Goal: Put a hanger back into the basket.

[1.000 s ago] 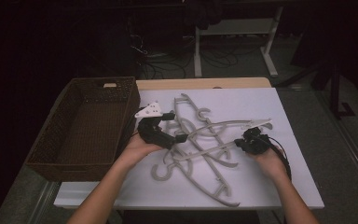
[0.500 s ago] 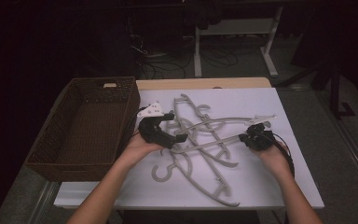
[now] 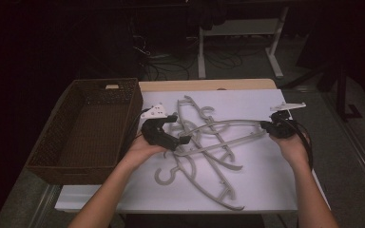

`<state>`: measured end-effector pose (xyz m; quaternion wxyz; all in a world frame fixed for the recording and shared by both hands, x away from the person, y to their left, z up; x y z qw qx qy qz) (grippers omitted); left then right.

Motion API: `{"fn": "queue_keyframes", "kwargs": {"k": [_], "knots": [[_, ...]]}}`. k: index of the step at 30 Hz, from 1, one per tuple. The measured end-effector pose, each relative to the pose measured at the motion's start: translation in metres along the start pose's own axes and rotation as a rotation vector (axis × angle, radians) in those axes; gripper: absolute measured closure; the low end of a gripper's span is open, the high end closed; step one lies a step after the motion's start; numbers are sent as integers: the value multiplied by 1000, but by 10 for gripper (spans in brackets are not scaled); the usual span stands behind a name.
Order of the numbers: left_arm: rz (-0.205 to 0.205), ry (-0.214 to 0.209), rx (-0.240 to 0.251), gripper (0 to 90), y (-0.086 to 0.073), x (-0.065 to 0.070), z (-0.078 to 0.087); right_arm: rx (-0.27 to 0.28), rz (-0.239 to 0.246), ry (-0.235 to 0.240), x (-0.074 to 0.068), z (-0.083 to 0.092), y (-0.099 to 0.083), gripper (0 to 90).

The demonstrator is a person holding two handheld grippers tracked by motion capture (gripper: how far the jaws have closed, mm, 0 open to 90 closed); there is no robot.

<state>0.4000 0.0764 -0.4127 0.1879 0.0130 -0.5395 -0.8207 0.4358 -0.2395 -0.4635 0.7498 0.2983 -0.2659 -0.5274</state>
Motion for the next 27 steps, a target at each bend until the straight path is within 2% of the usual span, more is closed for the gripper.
{"fn": "queue_keyframes", "kwargs": {"k": [3, 7, 10, 20, 21, 22, 27], "knots": [[6, 3, -8, 0, -2, -3, -3, 1, 12, 35, -11, -4, 3, 885], [14, 10, -14, 0, -5, -8, -5, -5, 36, 81, -29, -10, 6, 833], [19, 16, -15, 0, -6, -10, -5, -8, 53, 99, -39, -12, 8, 810], [32, 24, -20, 0, -10, -13, -8, -13, 86, 188, -72, -10, 14, 710], [35, 25, -19, 0, -10, -14, -8, -14, 98, 219, -81, -8, 14, 693], [37, 26, -18, 0, -10, -14, -8, -14, 98, 219, -81, -8, 14, 693], [39, 32, -15, 0, -10, -15, -8, -17, 150, 284, -109, -6, 15, 650]]}}
Point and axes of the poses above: each handheld gripper's, and its own axes: z roughly backward along the jaws, y roughly out of its top, x roughly to its right, the point moved 8 cm from there along -z, roughly forward along the jaws, and after that the axes turned 8 degrees about -y, right-handed, at the moved point
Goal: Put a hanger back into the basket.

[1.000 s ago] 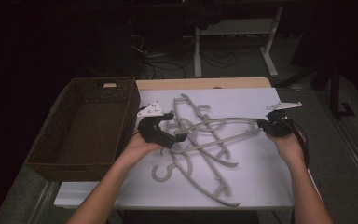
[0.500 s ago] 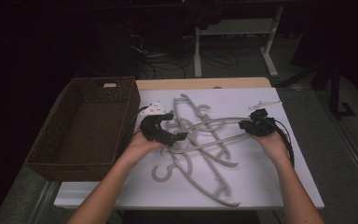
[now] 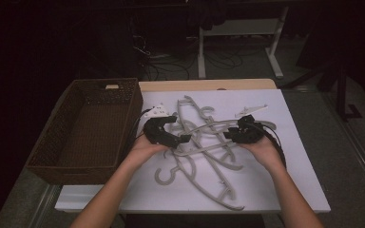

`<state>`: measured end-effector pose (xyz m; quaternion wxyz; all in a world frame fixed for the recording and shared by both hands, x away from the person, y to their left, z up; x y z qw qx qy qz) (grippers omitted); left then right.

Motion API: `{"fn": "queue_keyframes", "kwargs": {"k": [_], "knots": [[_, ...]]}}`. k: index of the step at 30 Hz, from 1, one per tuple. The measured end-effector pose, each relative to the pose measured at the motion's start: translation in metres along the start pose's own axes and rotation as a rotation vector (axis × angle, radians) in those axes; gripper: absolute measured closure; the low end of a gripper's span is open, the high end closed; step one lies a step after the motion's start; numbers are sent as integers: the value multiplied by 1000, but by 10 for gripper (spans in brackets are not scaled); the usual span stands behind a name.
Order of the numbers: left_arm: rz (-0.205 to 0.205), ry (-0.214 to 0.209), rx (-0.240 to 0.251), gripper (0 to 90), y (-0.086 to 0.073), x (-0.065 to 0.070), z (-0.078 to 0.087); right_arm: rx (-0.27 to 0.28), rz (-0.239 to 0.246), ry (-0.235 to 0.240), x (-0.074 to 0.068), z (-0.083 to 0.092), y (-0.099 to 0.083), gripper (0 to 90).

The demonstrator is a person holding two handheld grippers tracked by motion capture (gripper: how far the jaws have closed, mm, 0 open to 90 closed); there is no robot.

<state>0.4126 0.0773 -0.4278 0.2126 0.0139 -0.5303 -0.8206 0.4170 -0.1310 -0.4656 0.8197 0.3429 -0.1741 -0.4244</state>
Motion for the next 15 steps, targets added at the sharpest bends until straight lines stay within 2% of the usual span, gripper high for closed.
{"fn": "queue_keyframes", "kwargs": {"k": [4, 10, 12, 15], "knots": [[-1, -1, -2, 0, 0, 0, 0, -3, 39, 64, -20, -4, 3, 617], [-1, 2, -1, 0, 0, -1, 0, -12, 105, 130, -50, -10, 6, 590], [-2, 4, -1, 0, 0, -1, 1, -14, 123, 142, -58, -13, 8, 626], [0, 3, 3, 0, 1, -1, 1, -11, 149, 146, -69, -18, 11, 731]]}}
Point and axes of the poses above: each handheld gripper's, and its own axes: z roughly backward along the jaws, y roughly out of its top, x roughly to its right, the point moved 8 cm from there along -z, roughly forward along the jaws, and after that the axes turned 8 degrees about -y, right-handed, at the moved point
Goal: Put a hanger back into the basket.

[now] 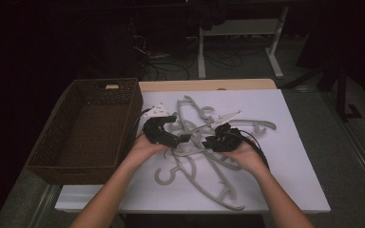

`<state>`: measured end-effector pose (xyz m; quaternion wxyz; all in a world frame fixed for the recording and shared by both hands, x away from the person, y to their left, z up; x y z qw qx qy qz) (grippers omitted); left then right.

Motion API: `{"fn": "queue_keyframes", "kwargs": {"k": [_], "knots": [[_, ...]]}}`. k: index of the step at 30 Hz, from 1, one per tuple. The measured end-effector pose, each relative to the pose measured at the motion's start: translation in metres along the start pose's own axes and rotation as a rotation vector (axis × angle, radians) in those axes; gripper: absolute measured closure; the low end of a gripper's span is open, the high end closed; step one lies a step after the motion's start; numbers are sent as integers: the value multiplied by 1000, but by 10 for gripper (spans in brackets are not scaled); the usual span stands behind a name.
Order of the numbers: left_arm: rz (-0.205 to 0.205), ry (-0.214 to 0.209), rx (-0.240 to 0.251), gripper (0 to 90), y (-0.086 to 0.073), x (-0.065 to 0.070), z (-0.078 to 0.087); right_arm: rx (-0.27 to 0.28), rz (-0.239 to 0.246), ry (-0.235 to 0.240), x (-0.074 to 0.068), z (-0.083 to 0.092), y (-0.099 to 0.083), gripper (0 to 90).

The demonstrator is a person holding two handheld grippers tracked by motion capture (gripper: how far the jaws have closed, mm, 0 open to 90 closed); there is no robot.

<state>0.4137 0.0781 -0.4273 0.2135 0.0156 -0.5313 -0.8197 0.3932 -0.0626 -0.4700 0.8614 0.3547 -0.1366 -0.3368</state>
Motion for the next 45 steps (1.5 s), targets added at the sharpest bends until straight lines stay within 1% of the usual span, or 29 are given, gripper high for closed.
{"fn": "queue_keyframes", "kwargs": {"k": [2, 5, 6, 8, 11, 13, 15, 18, 23, 27, 30, 32, 34, 36, 38, 42, 44, 45], "knots": [[1, 6, 1, 0, 0, -1, 0, 4, 11, 4, -6, -4, 3, 792], [4, 13, 7, 0, 1, -3, 2, 12, 23, 5, -14, -13, 8, 854], [6, 15, 10, 0, 1, -3, 2, 12, 27, -3, -15, -16, 9, 865], [5, 18, 13, 0, 2, -3, 3, 8, 18, -11, -16, -24, 10, 882], [5, 18, 13, 0, 2, -3, 3, -18, 25, -1, -19, -35, 9, 885], [5, 16, 13, 0, 2, -3, 3, -41, 38, 7, -22, -38, 6, 886], [5, 17, 13, 0, 2, -3, 4, -64, 42, 27, -24, -37, 3, 887], [5, 16, 11, 0, 2, -3, 3, -77, 53, 58, -28, -31, -3, 887], [5, 13, 12, 0, 2, -2, 3, -92, 74, 102, -33, -12, -18, 887], [5, 13, 10, 0, 1, -2, 2, -111, 75, 124, -34, -1, -35, 887], [5, 11, 12, 0, 2, -2, 2, -123, 80, 132, -36, 6, -45, 887], [6, 10, 12, 0, 2, -2, 1, -117, 82, 122, -35, 11, -48, 887], [7, 9, 7, 0, 1, -1, 1, -86, 70, 102, -31, 17, -47, 886], [4, 5, 1, 0, 0, 0, 0, -48, 43, 75, -21, 27, -44, 887], [3, 3, -4, 0, -1, 1, -1, -24, 19, 34, -8, 37, -43, 887], [2, -4, -12, 0, -2, 4, -5, -32, -34, -70, 18, 52, -53, 887], [0, -7, -20, 0, -4, 6, -8, -45, -48, -126, 30, 57, -60, 887], [1, -11, -23, 0, -5, 7, -10, -51, -62, -136, 35, 58, -63, 887]]}}
Point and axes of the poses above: each handheld gripper's, and its own axes: z roughly backward along the jaws, y roughly out of its top, x roughly to its right, the point moved 8 cm from there along -z, roughly forward along the jaws, and after that the axes turned 8 degrees about -y, right-handed, at the moved point
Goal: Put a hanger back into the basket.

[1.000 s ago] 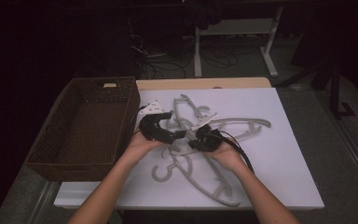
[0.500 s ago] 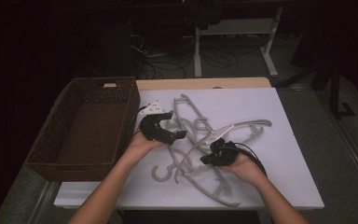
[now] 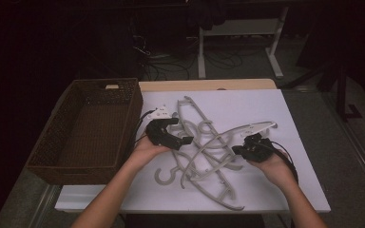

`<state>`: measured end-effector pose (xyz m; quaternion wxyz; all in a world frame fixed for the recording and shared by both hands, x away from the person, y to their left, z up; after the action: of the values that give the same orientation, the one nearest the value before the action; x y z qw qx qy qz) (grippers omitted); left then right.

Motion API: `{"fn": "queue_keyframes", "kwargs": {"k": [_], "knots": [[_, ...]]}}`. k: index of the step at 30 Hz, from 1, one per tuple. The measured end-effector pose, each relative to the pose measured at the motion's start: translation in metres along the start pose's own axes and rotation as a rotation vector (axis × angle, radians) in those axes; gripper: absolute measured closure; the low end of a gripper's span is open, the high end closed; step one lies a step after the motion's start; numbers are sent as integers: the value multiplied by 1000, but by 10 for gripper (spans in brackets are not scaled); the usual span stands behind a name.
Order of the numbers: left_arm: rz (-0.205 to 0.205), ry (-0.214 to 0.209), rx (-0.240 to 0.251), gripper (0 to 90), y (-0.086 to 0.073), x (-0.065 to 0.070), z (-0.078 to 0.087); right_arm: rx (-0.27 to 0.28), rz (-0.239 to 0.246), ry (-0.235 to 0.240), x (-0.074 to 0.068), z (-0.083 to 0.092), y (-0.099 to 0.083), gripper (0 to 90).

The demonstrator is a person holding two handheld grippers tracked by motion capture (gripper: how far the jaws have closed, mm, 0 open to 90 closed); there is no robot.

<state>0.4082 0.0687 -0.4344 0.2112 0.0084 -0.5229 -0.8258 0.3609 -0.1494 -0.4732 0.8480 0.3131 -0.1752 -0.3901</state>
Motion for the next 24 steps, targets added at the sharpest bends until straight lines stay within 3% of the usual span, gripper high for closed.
{"fn": "queue_keyframes", "kwargs": {"k": [6, 11, 17, 24], "knots": [[-10, -21, -32, 0, -6, 10, -12, -60, -12, -51, 16, -10, -12, 887], [-7, -29, -85, 0, -16, 15, -25, -63, -24, -40, 17, -13, -13, 887], [28, -41, -174, 73, -33, 22, -41, -65, -24, -40, 17, -14, -13, 887], [79, -63, -243, 178, -45, 26, -50, -66, -27, -38, 17, -15, -13, 888]]}}
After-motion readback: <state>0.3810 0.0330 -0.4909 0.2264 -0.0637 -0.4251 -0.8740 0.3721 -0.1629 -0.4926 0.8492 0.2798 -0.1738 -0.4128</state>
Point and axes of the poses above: each handheld gripper's, and its own axes: z roughly backward along the jaws, y roughly out of its top, x roughly to its right, the point moved 8 cm from there along -z, roughly forward along the jaws, and after that the axes turned 8 degrees about -y, right-handed, at the moved point
